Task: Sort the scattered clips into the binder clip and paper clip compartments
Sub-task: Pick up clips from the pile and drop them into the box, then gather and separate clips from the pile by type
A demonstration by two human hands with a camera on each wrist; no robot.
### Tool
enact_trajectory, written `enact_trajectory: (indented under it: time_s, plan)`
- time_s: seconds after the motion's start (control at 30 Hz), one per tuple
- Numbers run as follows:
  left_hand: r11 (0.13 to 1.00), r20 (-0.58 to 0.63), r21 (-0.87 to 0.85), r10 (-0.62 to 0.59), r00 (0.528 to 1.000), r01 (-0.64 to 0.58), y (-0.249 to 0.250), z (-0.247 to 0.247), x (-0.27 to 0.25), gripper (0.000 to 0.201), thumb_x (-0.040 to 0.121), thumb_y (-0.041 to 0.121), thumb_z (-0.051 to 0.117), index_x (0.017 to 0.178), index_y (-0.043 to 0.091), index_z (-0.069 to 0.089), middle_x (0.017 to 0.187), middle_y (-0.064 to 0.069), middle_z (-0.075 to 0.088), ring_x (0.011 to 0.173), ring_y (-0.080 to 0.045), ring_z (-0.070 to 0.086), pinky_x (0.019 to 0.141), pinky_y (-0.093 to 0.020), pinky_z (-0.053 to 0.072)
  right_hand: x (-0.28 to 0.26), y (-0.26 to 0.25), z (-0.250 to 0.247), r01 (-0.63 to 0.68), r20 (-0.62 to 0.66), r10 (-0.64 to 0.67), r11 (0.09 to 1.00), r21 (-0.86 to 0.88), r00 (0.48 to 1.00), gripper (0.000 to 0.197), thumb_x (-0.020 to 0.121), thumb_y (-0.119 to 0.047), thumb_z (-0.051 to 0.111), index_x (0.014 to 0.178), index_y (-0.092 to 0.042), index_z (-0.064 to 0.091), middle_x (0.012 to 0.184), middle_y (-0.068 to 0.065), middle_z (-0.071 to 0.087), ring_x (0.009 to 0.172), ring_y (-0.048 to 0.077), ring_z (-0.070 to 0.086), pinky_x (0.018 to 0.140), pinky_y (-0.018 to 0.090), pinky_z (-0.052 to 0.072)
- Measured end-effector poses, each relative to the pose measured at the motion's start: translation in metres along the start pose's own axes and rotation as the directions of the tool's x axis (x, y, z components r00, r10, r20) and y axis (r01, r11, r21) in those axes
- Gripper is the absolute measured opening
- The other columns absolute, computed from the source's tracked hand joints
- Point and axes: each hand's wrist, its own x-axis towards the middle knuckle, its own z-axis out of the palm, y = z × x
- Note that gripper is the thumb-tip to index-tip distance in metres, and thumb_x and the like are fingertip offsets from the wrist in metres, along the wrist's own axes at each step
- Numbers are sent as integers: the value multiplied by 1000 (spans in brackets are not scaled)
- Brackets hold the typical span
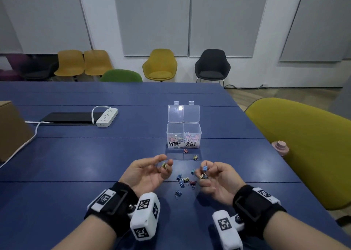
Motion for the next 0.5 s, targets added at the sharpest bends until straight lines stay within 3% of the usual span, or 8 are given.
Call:
enact_trajectory:
  time_s: [0.07, 0.13, 0.2, 0.27, 0.37, 0.5]
  plan:
    - [999, -88, -17, -48, 995, 47, -4, 6, 5, 30, 59, 8, 83, 77, -3, 61, 81, -21, 57, 64, -24, 54, 47, -22, 50, 6, 0, -1, -15, 61, 13, 999, 36, 998, 31, 42, -4, 65, 67, -7, 48, 71, 13, 49, 42, 15, 35, 37, 17, 26]
    - [997, -206, 5, -70, 976, 73, -5, 9, 16, 20, 74, 15, 69, 75, 2, 53, 72, -16, 53, 53, -19, 51, 41, -18, 45, 12, -3, -2, -42, 81, 41, 999, 4, 996, 30, 44, -5, 64, 69, -7, 48, 72, 12, 47, 41, 14, 34, 37, 16, 25]
    - [997, -267, 31, -56, 962, 66, -3, 14, 27, 13, 76, 6, 61, 75, 5, 48, 68, -12, 49, 45, -14, 46, 38, -15, 40, 16, -7, 2, -70, 66, 75, 995, -74, 995, 28, 48, -3, 65, 71, -7, 49, 71, 9, 46, 41, 11, 34, 36, 16, 24]
    - [995, -308, 88, -11, 951, 41, 6, 17, 38, 19, 78, -9, 53, 78, 8, 44, 69, -10, 46, 45, -12, 43, 37, -13, 37, 20, -14, 4, -117, -21, 115, 965, -235, 993, 20, 58, 2, 61, 69, -9, 48, 68, 6, 44, 39, 9, 33, 35, 14, 21]
    - [968, -331, 251, 92, 939, -6, 28, 29, 62, 23, 91, -13, 40, 81, 7, 45, 75, -7, 43, 56, -10, 37, 36, -12, 36, 30, -28, 3, -220, -180, 141, 795, -566, 973, 27, 82, 12, 40, 67, -10, 45, 58, 3, 41, 39, 8, 33, 35, 13, 21]
    - [848, -326, 506, 355, 876, -155, 58, 60, 101, 20, 96, 3, 48, 76, 8, 48, 69, -5, 40, 56, -11, 38, 43, -17, 43, 46, -64, 8, -283, -251, 129, 478, -832, 959, 25, 85, 14, 43, 72, -6, 51, 58, 7, 48, 42, 12, 45, 36, 16, 35]
